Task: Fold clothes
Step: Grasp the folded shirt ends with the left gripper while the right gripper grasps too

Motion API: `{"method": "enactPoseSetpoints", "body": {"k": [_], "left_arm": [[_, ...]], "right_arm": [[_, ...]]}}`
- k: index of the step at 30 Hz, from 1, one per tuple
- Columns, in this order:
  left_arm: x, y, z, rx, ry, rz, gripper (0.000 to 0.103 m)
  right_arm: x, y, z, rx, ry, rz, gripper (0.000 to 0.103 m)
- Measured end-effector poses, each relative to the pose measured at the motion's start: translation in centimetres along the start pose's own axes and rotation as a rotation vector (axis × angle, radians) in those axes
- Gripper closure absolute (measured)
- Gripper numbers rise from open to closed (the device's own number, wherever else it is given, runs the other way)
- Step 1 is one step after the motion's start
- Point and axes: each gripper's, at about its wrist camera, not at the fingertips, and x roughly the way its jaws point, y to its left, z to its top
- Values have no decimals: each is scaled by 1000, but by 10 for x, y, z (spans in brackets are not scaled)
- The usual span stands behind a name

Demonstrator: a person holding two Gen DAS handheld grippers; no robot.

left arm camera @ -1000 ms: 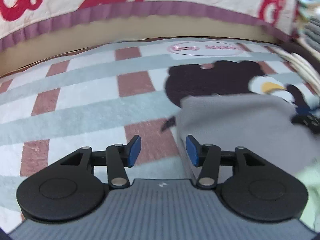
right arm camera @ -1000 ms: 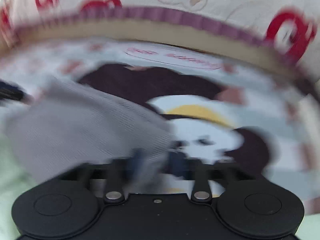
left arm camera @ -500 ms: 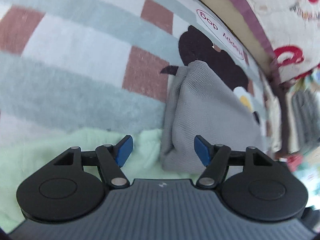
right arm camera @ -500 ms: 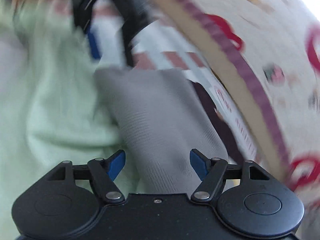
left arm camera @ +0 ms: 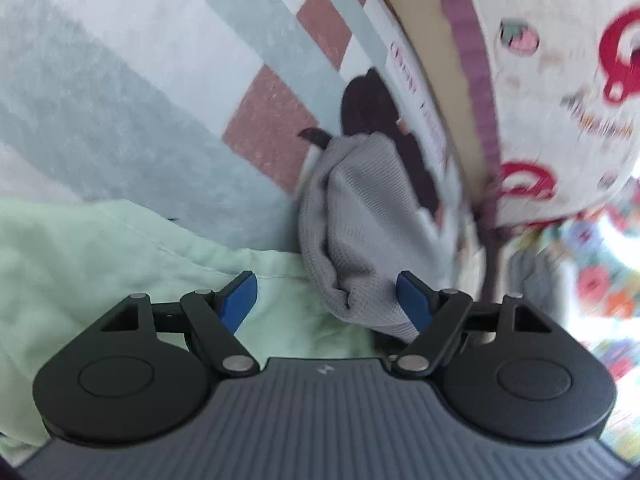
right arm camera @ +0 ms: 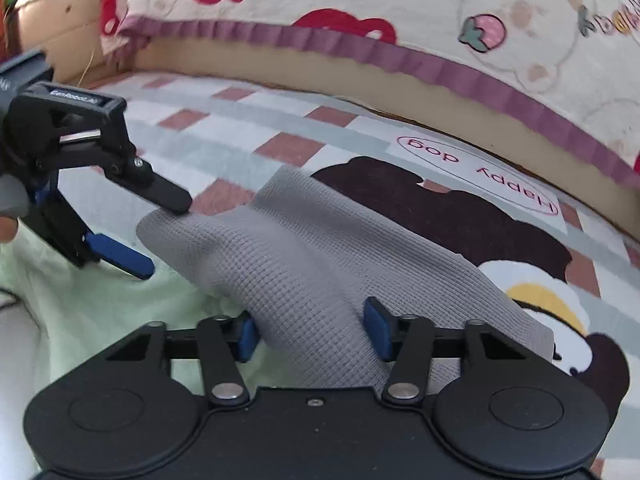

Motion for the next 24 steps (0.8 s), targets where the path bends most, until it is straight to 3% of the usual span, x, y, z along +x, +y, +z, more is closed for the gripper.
{"method": "enactPoseSetpoints", "body": {"k": [4,8,10,13,15,17,18,21,24], "left_arm": [[1,-12,-3,12,-9,-50,27],[11,-13,-11,-50,-1,-139,25],[22,-15,-13,-76,-2,-160,22],[37,-22,-5,-68,-48,-76,22],[44,-26,0,-27,-80,-35,30],[49,-36,2,76,-95,14,83],[51,-43,1,154,-103,47,84],[47,-59,-6,264,-129,86,87],[43,-70,-9,333,-143,120,87]], "right_arm": [[0,-20,-3,194,-9,62,60],[1,-32,-6,309,-15,97,60],[0,-30,-5,272,-19,92,60],[-4,-20,-6,161,-24,81,60],[-9,-19,-8,133,-32,83,61],[-16,-25,-10,154,-47,96,60],[-22,-30,-11,189,-53,103,56],[-48,-48,-15,369,-62,123,47],[-73,-72,-33,709,-45,180,39]]}}
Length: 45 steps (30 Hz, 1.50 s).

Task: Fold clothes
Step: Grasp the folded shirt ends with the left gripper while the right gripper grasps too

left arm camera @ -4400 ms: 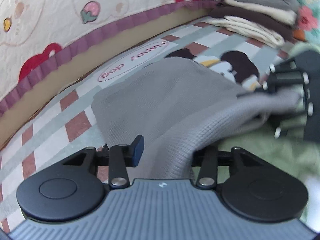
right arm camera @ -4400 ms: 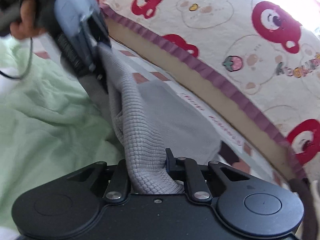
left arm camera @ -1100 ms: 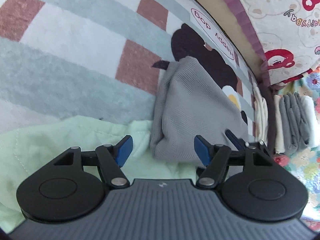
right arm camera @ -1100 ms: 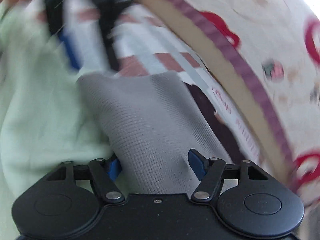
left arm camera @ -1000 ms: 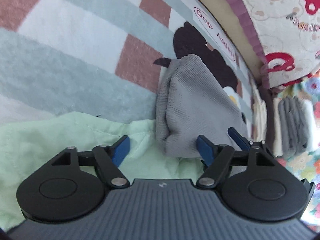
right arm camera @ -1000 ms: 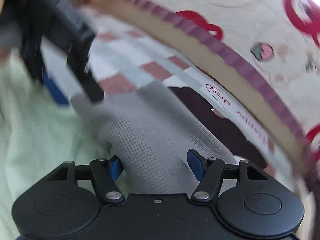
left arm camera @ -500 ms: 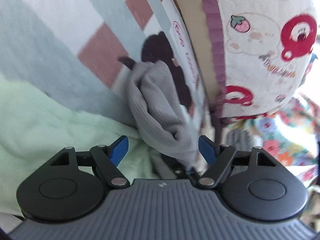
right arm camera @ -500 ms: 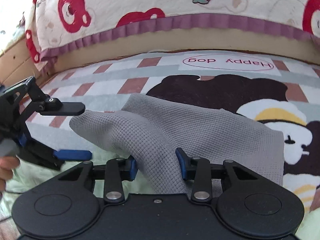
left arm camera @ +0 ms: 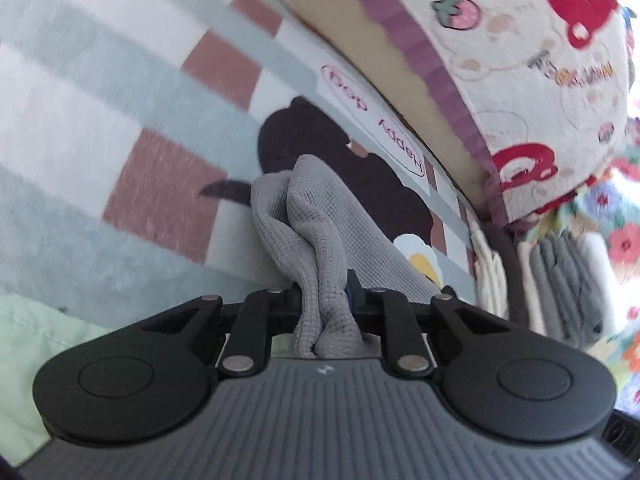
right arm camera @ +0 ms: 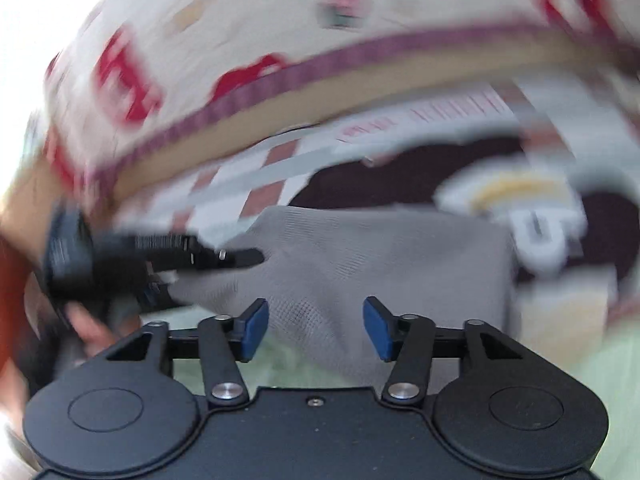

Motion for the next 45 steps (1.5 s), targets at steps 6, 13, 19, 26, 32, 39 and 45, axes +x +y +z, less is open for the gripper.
{"method": "enactPoseSetpoints", "body": {"k": [6,13,19,26,32,39,45], "left_arm": [[-4,1,1,-26,11,-6,87],[-4,12,0,-38,24,-24,88],[2,22,-1,-30,48,-12,87],[9,25,-2,5,62,4,81],[14,35,-9,4,42,-7,88],[-8,-23,-25,313,-62,82,88],[5,-7,-27,237,17,105,88]], "right_arm": [[-2,-64,-42,721,51,76,36],[15,-83,-44,875,-73,39,36],[6,-91,-32,803,-118,-60,36],[26,-87,-20,510,-138,-147,32],[28,-51,-8,105,-184,-191,66],[8,-1,20,-287,-226,-252,68],[32,-53,16,-115,-130,-230,61]]}}
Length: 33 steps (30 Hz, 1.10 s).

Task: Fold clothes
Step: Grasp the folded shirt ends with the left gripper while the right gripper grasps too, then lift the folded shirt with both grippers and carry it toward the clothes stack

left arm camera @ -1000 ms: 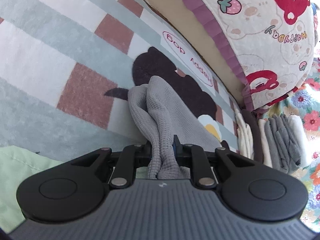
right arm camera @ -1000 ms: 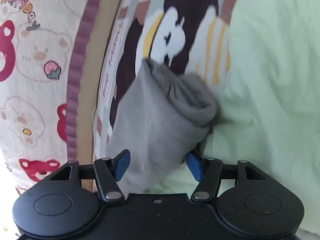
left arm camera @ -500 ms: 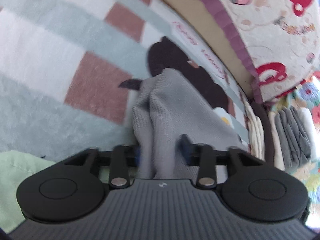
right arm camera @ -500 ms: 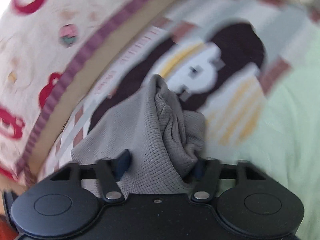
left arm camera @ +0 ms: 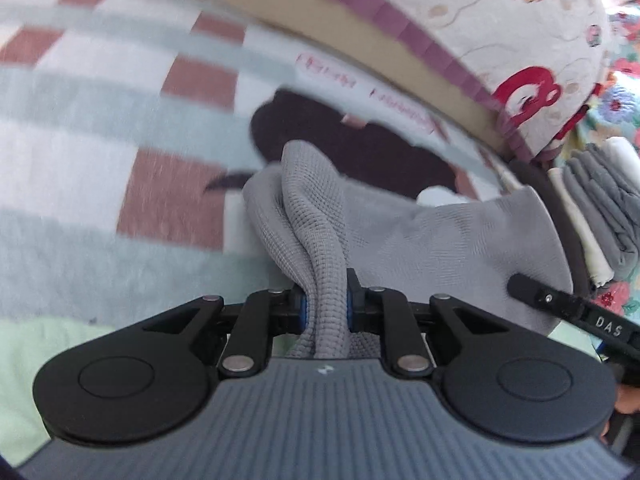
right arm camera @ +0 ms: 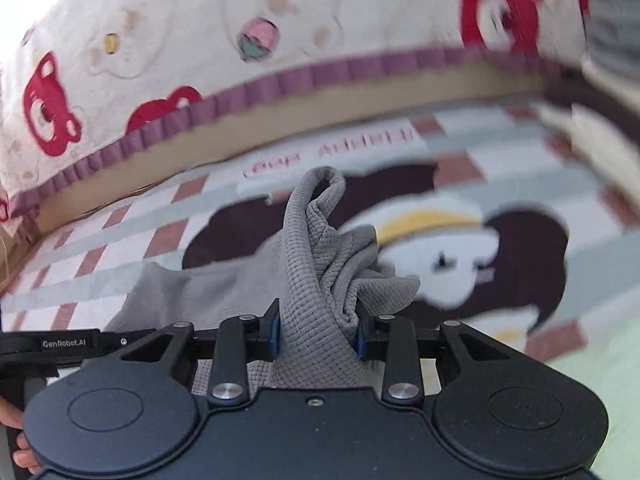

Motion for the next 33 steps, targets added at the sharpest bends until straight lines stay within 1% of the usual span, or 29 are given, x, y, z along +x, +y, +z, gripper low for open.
{"method": "enactPoseSetpoints", "body": {"k": [2,4,6,8,9,11,12,13,14,15,17,18,19,22,24,26,28,30,33], "left_arm": [[0,6,1,-34,9,-24,88],[1,10,1,-59,18,-35,87],[4,15,1,-93,26,-42,85],[8,23,-1,-140,28,-59,81],[10,24,-1,-143,31,-63,81],[13,24,-2,-125,29,-65,81],[13,22,-3,-105,22,-64,81],[13,20,-3,-85,14,-63,82],[12,16,-3,-52,1,-55,85],[10,10,-4,-7,-17,-44,85],[4,-8,-5,95,-59,-19,88],[-1,-18,-5,150,-85,-10,88],[-6,-25,-4,181,-109,-18,88],[-26,-47,2,244,-177,-61,88],[-39,-63,8,276,-213,-89,88],[-54,-83,15,324,-241,-114,88],[-68,-107,19,381,-260,-130,88],[-82,-137,24,447,-272,-129,88],[-97,-183,41,492,-265,-134,88]], "right_arm": [[7,-14,-5,83,19,24,58],[14,-19,-5,178,45,48,55],[22,-23,-4,251,71,68,43],[33,-24,-3,218,94,73,37],[41,-27,-3,209,104,77,36],[55,-33,-3,191,117,95,34],[58,-38,-3,179,106,131,33],[61,-42,-3,167,95,167,36],[63,-45,-3,151,89,197,50],[59,-45,-1,128,90,215,66],[46,-38,4,69,69,243,72],[38,-33,6,41,51,254,72],[29,-30,9,26,28,264,73],[-4,-22,18,13,-59,292,74],[-28,-22,27,22,-117,294,74],[-53,-25,37,25,-156,290,74],[-77,-28,49,19,-178,285,74],[-103,-34,61,21,-205,287,74],[-139,-43,75,29,-257,284,74]]}}
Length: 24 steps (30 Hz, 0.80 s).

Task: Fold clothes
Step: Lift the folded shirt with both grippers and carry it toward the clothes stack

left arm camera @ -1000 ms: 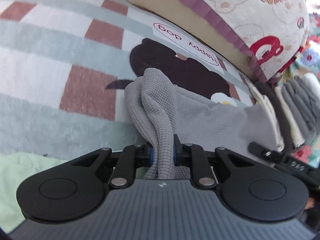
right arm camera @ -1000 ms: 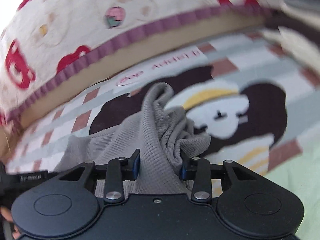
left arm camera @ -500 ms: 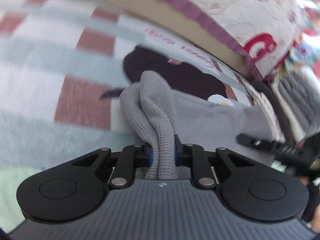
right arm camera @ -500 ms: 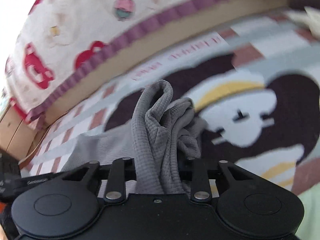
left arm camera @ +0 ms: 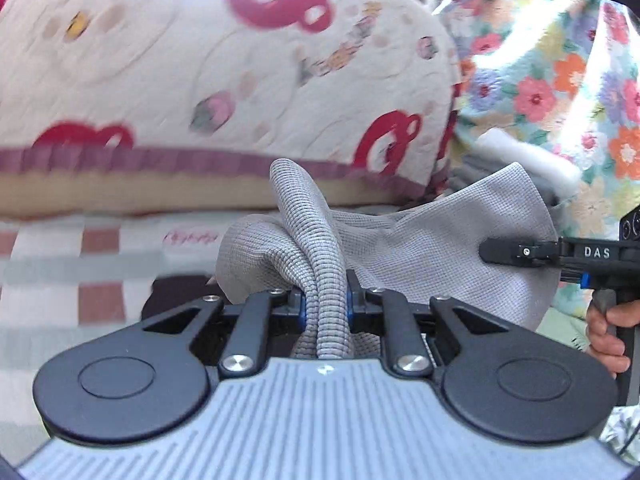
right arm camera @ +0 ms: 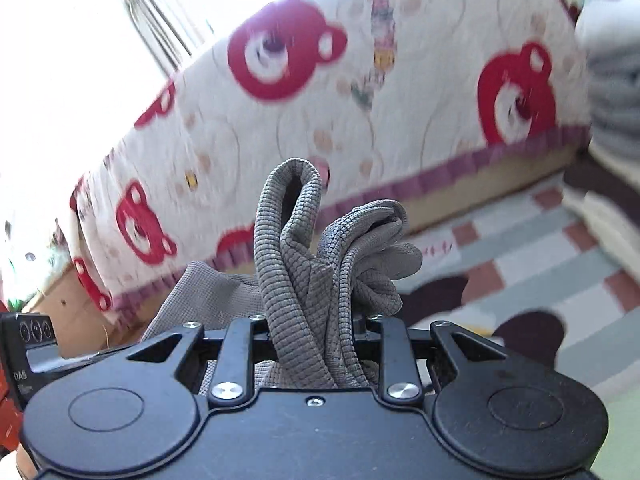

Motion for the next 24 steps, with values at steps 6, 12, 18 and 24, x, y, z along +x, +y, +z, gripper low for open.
{"method": "enactPoseSetpoints", "body": {"k": [6,12,18,24], "left_arm": [[-3,-85,93,154,-13,-31,88],[-10,-175,162,239,-65,-93,88],[2,-263,210,314,-111,-92,88],[32,-343,254,378,-169,-123,88]], "right_arm": [[-69,-6,52,-20,-120,4,74],[-152,-9,106,-91,-273,-3,74],[-219,-14,146,-155,-393,-63,74],[-258,-39,178,-162,-477,-128,74]]}}
